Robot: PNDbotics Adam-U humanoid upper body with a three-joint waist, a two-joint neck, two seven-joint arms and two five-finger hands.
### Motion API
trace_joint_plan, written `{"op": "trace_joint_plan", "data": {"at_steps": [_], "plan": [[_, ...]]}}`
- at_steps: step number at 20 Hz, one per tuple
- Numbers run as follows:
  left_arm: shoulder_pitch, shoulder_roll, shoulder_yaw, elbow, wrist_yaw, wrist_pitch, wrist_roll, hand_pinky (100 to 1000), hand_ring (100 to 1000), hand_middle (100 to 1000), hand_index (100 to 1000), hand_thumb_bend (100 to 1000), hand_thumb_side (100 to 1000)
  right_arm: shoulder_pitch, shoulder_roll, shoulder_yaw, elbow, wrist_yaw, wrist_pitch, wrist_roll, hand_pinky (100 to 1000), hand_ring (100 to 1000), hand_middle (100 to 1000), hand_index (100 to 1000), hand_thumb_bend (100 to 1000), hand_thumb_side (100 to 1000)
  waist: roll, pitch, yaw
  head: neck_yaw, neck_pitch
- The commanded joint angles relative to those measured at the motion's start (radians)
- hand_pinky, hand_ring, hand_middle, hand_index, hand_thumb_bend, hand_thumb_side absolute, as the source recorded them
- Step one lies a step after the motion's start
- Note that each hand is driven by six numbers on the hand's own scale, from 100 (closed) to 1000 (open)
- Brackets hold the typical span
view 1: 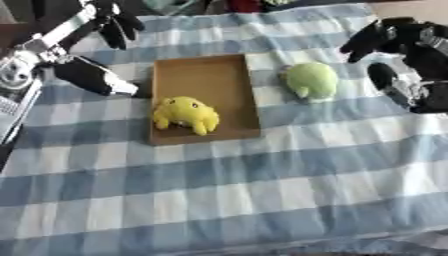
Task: Pick up objects on the table and place them in the box.
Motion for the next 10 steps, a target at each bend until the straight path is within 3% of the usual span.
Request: {"op": "trace_joint_plan", "data": {"at_steps": [1, 6, 10], "plan": [[0.024, 0.023, 0.044, -0.07, 0.048, 0.021, 0.06, 586, 545, 553, 721, 833, 217, -0.035, -0.064, 0.015, 0.038, 0.03, -0.03, 0.005, 704, 800, 742, 736, 100, 481, -0.003, -0.018, 0.006, -0.009, 0.001], [0.084, 0.016, 0.077, -0.131, 0.107, 0.03, 0.15, 587, 548, 552, 717, 825, 207, -0.092, -0.079, 0.057, 0.133, 0.091, -0.074, 0.039, 718, 825, 776, 776, 227, 506, -0.006, -0.02, 0.019, -0.016, 0.004], [0.119, 0.013, 0.09, -0.153, 0.128, 0.025, 0.189, 586, 548, 552, 717, 827, 209, -0.143, -0.071, 0.083, 0.212, 0.146, -0.114, 0.069, 738, 840, 792, 798, 443, 508, -0.007, -0.021, 0.026, -0.022, 0.005]]}}
